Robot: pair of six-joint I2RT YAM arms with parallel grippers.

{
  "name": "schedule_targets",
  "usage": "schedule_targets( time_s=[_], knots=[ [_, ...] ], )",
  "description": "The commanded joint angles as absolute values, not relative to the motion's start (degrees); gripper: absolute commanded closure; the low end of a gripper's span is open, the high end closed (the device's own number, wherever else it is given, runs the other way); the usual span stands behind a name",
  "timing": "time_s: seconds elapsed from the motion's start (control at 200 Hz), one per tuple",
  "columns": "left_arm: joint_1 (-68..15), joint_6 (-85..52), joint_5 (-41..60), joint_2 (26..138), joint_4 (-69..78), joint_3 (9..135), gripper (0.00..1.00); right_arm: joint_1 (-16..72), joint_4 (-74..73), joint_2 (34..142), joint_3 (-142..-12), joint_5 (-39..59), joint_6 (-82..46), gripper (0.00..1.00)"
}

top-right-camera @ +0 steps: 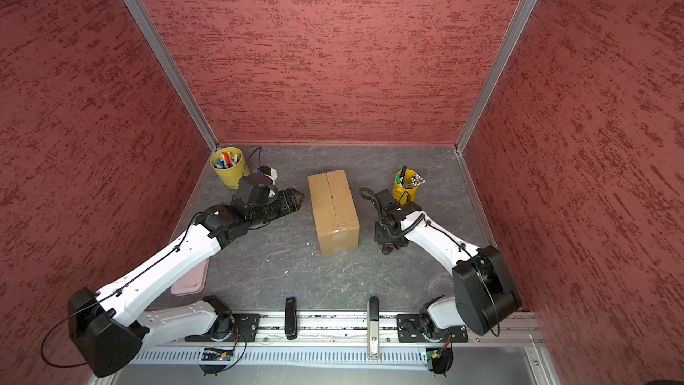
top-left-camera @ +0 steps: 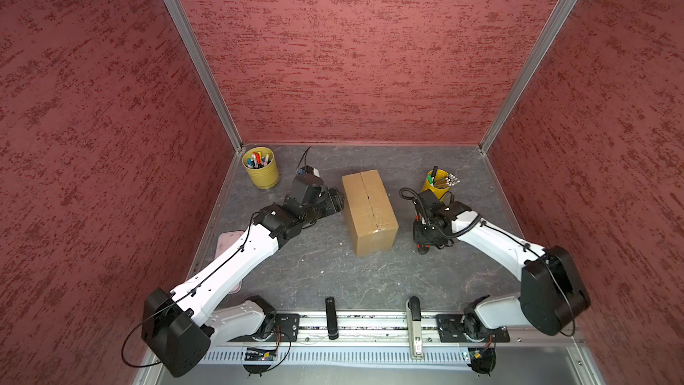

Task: Unpack the express box

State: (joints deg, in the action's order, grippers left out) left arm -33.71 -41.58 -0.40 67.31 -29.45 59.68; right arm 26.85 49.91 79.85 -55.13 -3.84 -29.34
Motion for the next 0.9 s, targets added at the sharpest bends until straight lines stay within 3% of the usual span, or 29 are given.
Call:
schedule_targets(
  time_s=[0.0, 0.351, 0.892],
  knots=[
    [-33.53, -40.21, 4.36, 69.93, -27.35, 61.57, 0.2, 26.98, 57.78, 76.55, -60.79, -6.92, -27.58, 0.87],
    [-37.24, -39.35, 12.91, 83.05, -18.59, 71.29, 0.15, 26.98, 63.95, 73.69, -71.96, -5.64, -20.78, 0.89],
    [-44.91, -43.42, 19.07, 98.87, -5.3, 81.89, 0.18, 27.9, 63.04, 73.99, -81.17, 3.36, -18.79, 0.9]
  ],
)
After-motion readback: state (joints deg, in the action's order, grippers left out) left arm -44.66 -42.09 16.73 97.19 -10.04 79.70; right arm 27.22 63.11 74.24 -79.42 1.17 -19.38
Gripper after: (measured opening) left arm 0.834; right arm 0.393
